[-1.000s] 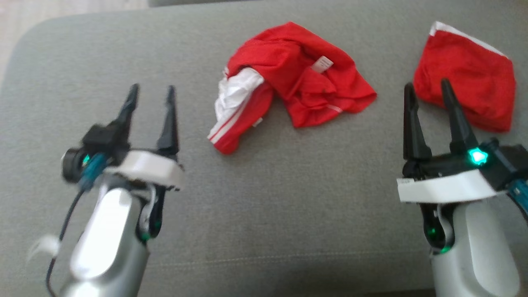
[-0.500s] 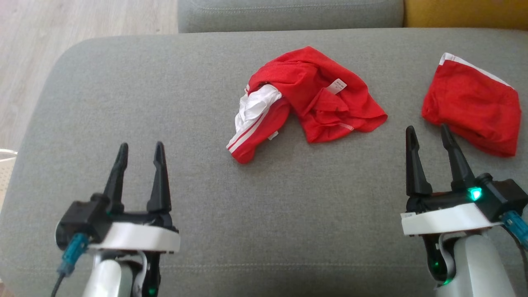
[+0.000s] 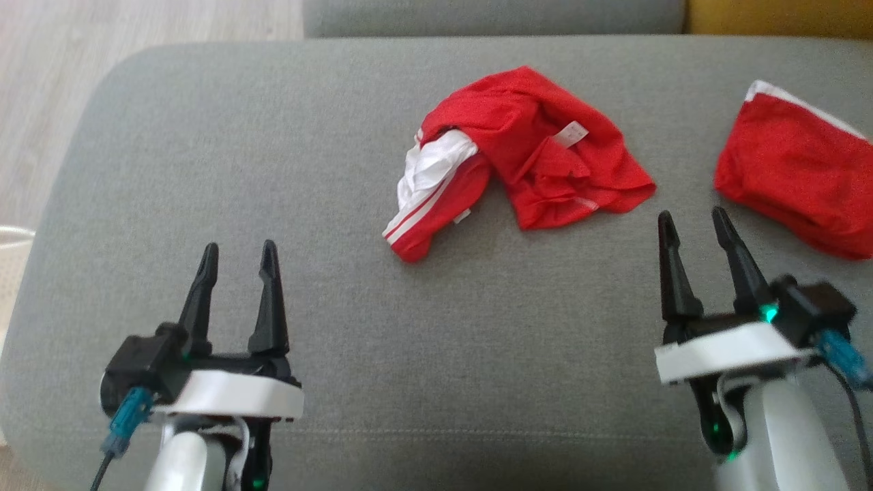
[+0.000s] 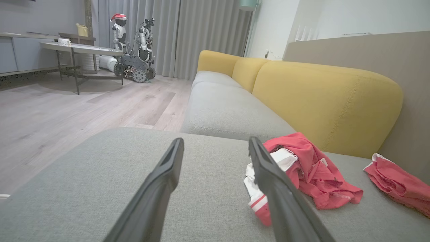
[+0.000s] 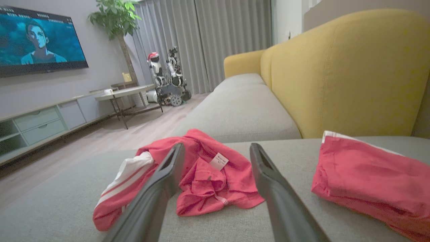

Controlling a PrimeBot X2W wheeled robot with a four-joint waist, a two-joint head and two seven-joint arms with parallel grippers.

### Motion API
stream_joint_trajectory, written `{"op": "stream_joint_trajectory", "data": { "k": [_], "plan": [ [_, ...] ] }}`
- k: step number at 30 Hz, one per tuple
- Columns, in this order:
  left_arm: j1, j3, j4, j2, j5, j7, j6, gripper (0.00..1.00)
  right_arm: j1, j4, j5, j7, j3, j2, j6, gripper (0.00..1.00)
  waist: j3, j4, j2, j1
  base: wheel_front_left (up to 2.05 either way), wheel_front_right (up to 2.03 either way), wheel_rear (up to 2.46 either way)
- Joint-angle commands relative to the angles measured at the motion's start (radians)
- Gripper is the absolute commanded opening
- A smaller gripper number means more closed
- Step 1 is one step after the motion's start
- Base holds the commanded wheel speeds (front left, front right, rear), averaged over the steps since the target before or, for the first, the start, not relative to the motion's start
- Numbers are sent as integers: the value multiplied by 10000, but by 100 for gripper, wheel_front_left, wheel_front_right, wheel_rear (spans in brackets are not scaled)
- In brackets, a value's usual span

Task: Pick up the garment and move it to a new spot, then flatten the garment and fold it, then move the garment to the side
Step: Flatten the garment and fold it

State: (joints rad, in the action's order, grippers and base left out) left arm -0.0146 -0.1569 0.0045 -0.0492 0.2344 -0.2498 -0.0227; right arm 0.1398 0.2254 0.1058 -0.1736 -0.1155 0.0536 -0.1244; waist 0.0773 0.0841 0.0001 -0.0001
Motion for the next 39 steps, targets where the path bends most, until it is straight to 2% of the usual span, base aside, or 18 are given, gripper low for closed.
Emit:
{"op": "stream_joint_trajectory", "data": {
  "k": [1,6,12,23,32,33,34,39],
  "plan": [
    [-618,177,-254,-12,98,-120,-24,100,880,-27,27,283,-175,-34,-63,100,328,167,-1,1,0,0,0],
    [-901,33,-195,-12,166,-120,4,100,1663,760,25,772,-122,-34,-63,100,790,453,-1,1,0,0,0],
    [-1372,-202,-187,-11,287,-120,-74,100,3107,2331,599,1174,252,10,-63,100,1526,970,-1,1,0,0,0],
    [-1680,-594,-120,-11,640,-120,-296,100,4955,5108,-26,1425,181,698,-63,100,2096,1780,-1,1,0,0,0],
    [-1795,-687,-214,-11,804,-120,-411,100,5825,6618,-858,1087,623,718,-63,100,2367,1868,-1,1,0,0,0],
    [-1803,-698,-213,-11,816,-120,-416,100,5915,6747,-908,1039,620,685,-63,77,2397,1848,-1,1,0,0,0],
    [-1815,-713,-204,-11,824,-120,-416,100,6001,6864,-962,978,588,665,-63,0,2417,1827,-1,1,0,0,0],
    [-1854,-702,-107,-11,819,-120,-424,100,6376,7090,-1328,264,528,737,-63,0,2236,1614,-1,1,0,0,0]
  ]
}}
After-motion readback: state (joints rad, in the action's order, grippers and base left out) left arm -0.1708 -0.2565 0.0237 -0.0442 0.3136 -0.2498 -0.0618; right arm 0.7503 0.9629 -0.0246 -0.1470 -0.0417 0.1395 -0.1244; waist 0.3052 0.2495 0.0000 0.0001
